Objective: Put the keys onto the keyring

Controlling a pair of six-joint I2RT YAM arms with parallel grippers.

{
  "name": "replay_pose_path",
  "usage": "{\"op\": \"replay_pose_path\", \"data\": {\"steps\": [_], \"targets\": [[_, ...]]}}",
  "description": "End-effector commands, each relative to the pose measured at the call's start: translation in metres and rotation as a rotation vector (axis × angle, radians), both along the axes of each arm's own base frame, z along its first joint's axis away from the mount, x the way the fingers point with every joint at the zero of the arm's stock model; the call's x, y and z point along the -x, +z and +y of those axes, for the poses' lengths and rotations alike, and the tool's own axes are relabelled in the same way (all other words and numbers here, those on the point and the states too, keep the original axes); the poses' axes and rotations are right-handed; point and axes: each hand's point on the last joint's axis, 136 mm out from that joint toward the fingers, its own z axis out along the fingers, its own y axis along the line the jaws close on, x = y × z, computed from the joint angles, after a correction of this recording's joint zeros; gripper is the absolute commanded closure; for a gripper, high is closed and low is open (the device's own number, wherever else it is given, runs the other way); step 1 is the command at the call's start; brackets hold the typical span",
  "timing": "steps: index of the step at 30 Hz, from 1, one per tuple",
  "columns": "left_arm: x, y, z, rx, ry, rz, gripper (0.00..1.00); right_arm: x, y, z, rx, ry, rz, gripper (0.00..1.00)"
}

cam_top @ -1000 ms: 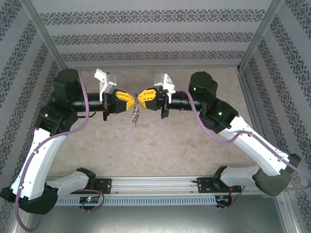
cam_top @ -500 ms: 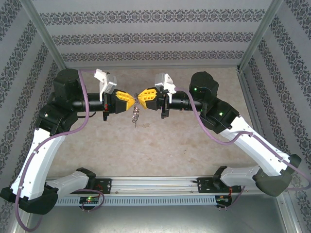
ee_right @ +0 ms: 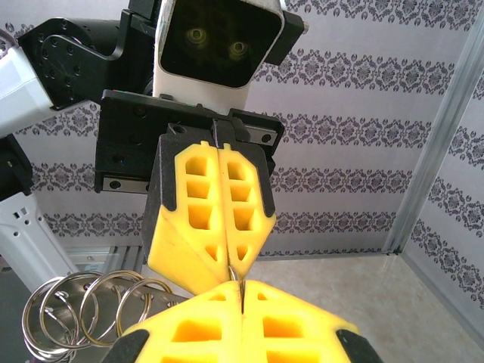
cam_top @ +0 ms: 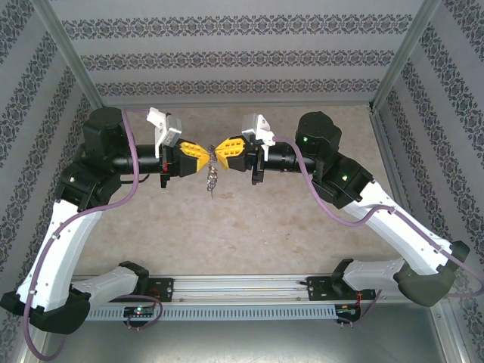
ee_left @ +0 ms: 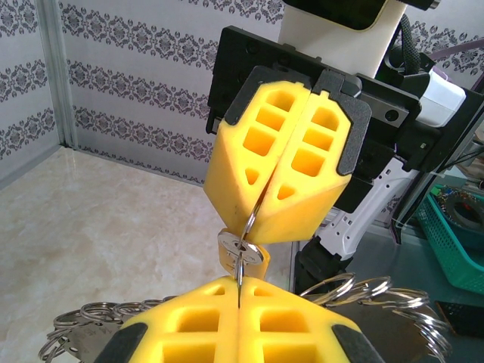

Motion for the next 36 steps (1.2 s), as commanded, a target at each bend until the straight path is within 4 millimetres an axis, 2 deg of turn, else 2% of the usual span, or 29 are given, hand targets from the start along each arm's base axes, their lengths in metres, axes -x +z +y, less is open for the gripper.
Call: {"op": "replay_pose_path", "data": {"steps": [1, 36], "targets": [[0.0078, 0.0117, 0.0033, 0.013, -0.01, -0.051, 1.0, 0.0097, 0.0092, -0.0008, -0.022, 0.022, -0.02, 1.0], [0.0103, 0.0168, 0.0042, 0.027, -0.007, -0.062, 1.0, 0.0116, 0.0052, -0.0007, -0.013, 0.034, -0.006, 1.0]]}}
